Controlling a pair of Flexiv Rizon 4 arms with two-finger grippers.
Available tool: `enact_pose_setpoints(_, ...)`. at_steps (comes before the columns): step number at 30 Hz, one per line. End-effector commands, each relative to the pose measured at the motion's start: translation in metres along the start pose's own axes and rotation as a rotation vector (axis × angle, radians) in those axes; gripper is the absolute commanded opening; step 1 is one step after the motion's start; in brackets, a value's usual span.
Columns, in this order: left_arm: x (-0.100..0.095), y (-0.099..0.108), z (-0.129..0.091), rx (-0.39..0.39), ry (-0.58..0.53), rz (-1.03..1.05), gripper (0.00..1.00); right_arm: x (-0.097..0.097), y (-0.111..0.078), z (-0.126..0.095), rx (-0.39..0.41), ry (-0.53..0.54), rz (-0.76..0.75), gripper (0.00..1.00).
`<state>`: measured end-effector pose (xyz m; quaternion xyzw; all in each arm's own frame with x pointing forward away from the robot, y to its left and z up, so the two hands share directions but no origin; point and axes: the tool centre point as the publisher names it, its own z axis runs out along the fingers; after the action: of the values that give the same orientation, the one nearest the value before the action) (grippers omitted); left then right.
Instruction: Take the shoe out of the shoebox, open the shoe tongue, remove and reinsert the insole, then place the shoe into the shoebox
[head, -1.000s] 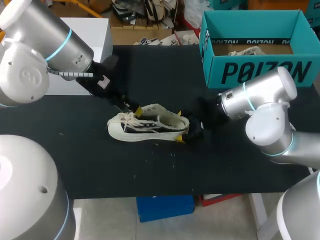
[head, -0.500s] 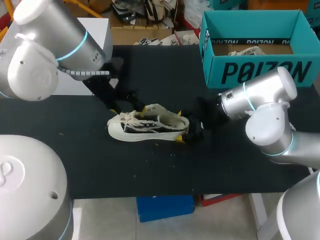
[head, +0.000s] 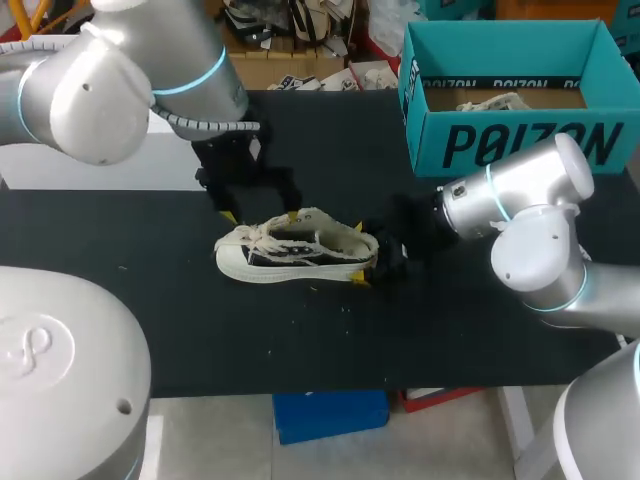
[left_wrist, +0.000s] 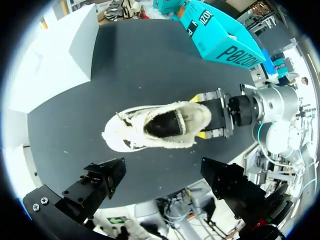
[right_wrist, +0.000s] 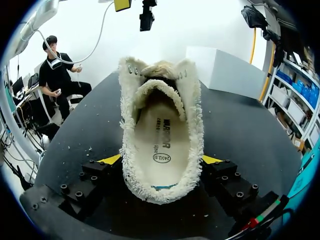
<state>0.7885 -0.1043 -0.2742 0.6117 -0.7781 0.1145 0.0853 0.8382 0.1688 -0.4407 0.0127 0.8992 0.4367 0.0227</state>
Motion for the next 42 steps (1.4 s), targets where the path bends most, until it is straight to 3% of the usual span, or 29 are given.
enact_pose_setpoints(1,0.005,-0.003,0.005,-0.025,-0.101,0.03,1.0,0.0,0.0,0.001,0.001,-0.002,0.001,0.0)
enact_pose_setpoints(14,0.03,-0.031,0.032,-0.09,-0.377,-0.052,1.0,0.0,0.0,0.001,0.001,-0.002,0.001,0.0)
enact_pose_setpoints(18,0.034,-0.033,0.042,-0.094,-0.384,-0.046,1.0,0.0,0.0,0.001,0.001,-0.002,0.001,0.0)
enact_pose_setpoints(34,0.023,-0.048,0.081,-0.119,-0.561,0.106,1.0,0.0,0.0,0.001,0.001,-0.002,0.001,0.0)
enact_pose_setpoints(42,0.021,-0.046,0.096,-0.204,-0.631,0.106,1.0,0.0,0.0,0.001,0.001,-0.002,0.001,0.0)
